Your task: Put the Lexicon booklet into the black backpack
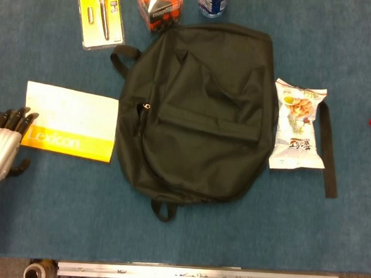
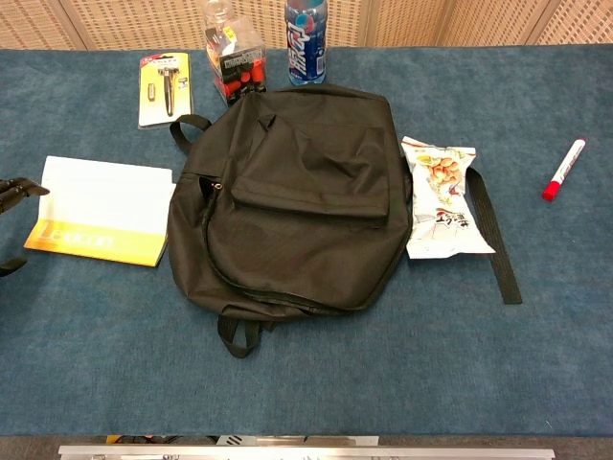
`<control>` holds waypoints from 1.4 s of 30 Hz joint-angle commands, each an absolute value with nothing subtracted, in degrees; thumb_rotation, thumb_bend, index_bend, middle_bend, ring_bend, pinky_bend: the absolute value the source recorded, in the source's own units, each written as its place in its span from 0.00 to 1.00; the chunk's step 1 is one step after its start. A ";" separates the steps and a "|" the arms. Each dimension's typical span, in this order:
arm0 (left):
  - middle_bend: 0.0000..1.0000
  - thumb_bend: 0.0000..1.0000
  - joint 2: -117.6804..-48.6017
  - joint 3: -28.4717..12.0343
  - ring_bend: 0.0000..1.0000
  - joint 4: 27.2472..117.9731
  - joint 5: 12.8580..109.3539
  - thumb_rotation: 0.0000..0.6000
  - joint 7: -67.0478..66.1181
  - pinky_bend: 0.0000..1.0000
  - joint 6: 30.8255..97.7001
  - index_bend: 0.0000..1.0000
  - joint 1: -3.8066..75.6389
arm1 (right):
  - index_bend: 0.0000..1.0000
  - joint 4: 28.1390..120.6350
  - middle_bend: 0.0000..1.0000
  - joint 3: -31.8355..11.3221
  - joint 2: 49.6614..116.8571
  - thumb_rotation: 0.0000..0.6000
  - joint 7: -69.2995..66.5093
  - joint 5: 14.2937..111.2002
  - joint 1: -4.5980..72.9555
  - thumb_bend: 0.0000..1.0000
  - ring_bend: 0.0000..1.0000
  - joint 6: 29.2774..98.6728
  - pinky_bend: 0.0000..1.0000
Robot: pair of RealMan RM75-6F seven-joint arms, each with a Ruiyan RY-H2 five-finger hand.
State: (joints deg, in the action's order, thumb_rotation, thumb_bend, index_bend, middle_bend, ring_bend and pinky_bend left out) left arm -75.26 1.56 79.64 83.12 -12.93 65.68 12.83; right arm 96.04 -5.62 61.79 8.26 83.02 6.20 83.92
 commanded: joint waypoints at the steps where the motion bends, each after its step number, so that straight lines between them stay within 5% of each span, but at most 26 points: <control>1: 0.12 0.27 -76.80 1.30 0.14 77.80 80.98 1.00 -14.04 0.16 62.91 0.11 14.09 | 0.27 95.91 0.37 -5.54 61.88 1.00 8.14 82.99 6.13 0.09 0.28 83.93 0.38; 42: 0.14 0.27 -82.97 -0.62 0.14 72.77 75.53 1.00 -14.39 0.16 60.63 0.11 17.40 | 0.27 94.97 0.37 -5.14 61.46 1.00 6.83 82.49 4.53 0.09 0.28 85.04 0.38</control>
State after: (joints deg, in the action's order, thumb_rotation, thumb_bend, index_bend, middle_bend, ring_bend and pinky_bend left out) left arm -82.86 -0.55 72.82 75.53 -14.51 60.50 17.40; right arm 94.97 -5.14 61.46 6.83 82.49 4.53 85.04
